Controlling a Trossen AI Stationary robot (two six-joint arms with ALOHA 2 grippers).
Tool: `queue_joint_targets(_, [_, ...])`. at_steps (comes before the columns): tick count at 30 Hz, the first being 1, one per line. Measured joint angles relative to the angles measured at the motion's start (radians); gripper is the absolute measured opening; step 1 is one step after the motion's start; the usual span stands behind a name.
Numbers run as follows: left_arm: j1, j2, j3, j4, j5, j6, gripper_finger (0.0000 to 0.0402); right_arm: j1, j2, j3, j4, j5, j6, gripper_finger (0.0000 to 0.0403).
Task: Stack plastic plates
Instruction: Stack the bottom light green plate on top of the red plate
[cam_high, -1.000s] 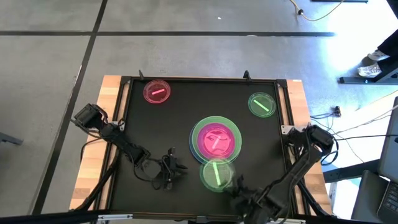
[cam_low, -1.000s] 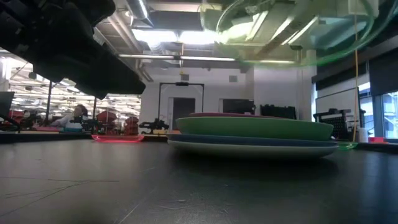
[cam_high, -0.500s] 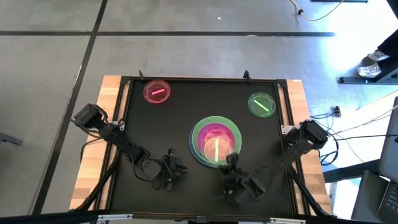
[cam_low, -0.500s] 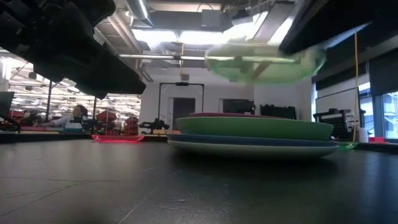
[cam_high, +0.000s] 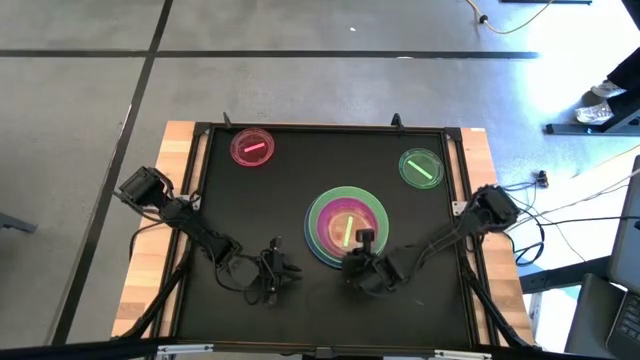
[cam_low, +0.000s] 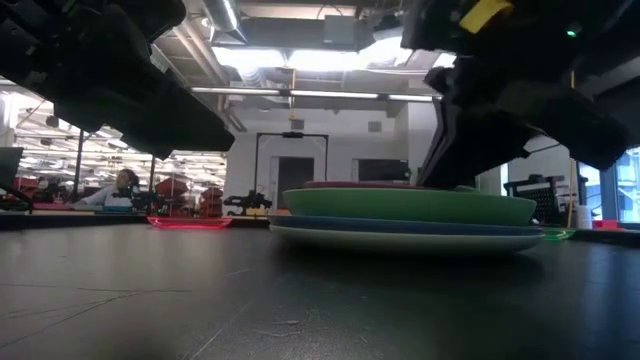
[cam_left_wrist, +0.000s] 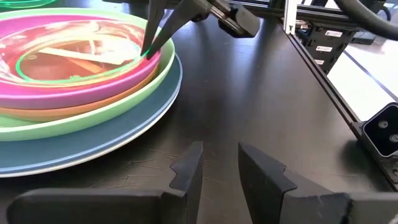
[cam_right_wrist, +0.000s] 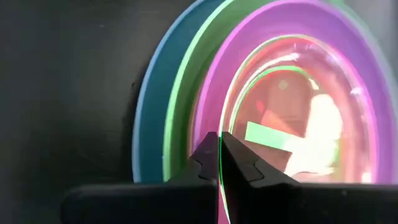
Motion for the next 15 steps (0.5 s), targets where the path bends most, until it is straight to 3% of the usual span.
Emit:
queue_joint_targets(9, [0.000,0.000,0.000,0.001,-0.001,0.000,0.0095,-0.041,0.000,0.001,0.001,-0.199,0.070,0.0001])
queue_joint_targets(12, [0.000,0.000,0.000,0.007,-0.004,0.000,0.0095,-0.040,0.000,0.001,0.001,-0.193,0.065,0.0001])
queue_joint_targets(15, [0.000,0.000,0.000,0.017,-0.013,0.008,0.0095,-0.041,0.000,0.001,-0.002,-0.076,0.092,0.0001])
